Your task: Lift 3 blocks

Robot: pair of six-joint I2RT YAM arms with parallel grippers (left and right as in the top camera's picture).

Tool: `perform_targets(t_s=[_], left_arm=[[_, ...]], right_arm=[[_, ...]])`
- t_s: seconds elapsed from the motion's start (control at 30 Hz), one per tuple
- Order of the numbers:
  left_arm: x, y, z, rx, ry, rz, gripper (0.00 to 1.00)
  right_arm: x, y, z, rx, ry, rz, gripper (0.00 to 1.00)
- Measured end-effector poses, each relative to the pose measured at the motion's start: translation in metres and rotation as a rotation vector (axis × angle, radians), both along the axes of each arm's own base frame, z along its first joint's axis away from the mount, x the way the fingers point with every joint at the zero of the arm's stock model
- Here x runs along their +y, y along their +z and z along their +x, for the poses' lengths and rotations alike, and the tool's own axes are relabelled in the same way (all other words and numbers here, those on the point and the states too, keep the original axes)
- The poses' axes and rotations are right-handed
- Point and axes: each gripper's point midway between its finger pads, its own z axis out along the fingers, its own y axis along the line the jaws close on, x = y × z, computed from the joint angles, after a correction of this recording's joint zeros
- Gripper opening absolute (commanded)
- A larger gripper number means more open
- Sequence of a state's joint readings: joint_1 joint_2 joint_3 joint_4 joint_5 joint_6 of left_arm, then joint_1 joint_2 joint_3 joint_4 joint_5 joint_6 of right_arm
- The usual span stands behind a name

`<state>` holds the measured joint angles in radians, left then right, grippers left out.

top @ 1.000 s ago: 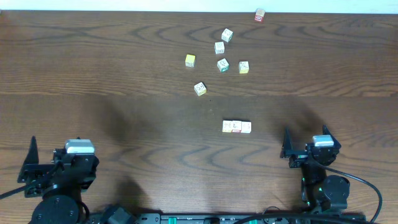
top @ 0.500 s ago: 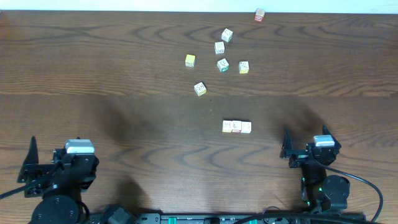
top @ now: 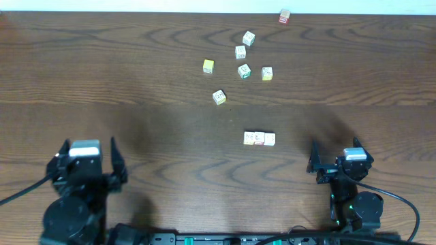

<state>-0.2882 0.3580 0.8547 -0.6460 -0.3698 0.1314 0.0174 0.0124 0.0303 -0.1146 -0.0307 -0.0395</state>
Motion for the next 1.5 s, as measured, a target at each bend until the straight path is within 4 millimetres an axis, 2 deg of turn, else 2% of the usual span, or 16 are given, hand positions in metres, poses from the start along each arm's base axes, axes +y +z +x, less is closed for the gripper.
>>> perform_targets(t_s=[0.03, 0.13, 0.27, 0.37, 0.43, 0.67, 0.83, 1.5], left_arm=[[-0.002, -0.006, 0.006, -0.019, -0.007, -0.023, 0.79], [-0.010, -0.007, 0.020, -0.211, -0.041, -0.100, 0.79], [-0.008, -0.036, 0.021, -0.332, -0.050, -0.145, 0.79], [-0.004, -0.073, 0.029, -0.294, -0.026, -0.174, 0.80], [-0.004, -0.089, 0.033, -0.260, -0.022, -0.182, 0.80], [-0.005, -0.128, 0.043, -0.230, -0.014, -0.207, 0.80], [-0.006, -0.164, 0.047, -0.153, -0.005, -0.219, 0.79], [-0.001, -0.165, 0.047, -0.154, 0.015, -0.243, 0.80]], right_arm=[[0.000, 0.000, 0.000, 0.002, 0.000, 0.000, 0.99], [0.000, 0.000, 0.000, 0.001, 0.000, 0.000, 0.99], [0.000, 0.000, 0.000, 0.001, 0.000, 0.002, 0.99], [0.000, 0.000, 0.000, 0.001, -0.001, 0.003, 0.99], [0.000, 0.000, 0.000, 0.001, -0.001, 0.003, 0.99], [0.000, 0.000, 0.000, 0.001, -0.001, 0.003, 0.99], [0.000, 0.000, 0.000, 0.001, -0.001, 0.003, 0.99], [0.000, 0.000, 0.000, 0.000, -0.001, 0.003, 0.99]])
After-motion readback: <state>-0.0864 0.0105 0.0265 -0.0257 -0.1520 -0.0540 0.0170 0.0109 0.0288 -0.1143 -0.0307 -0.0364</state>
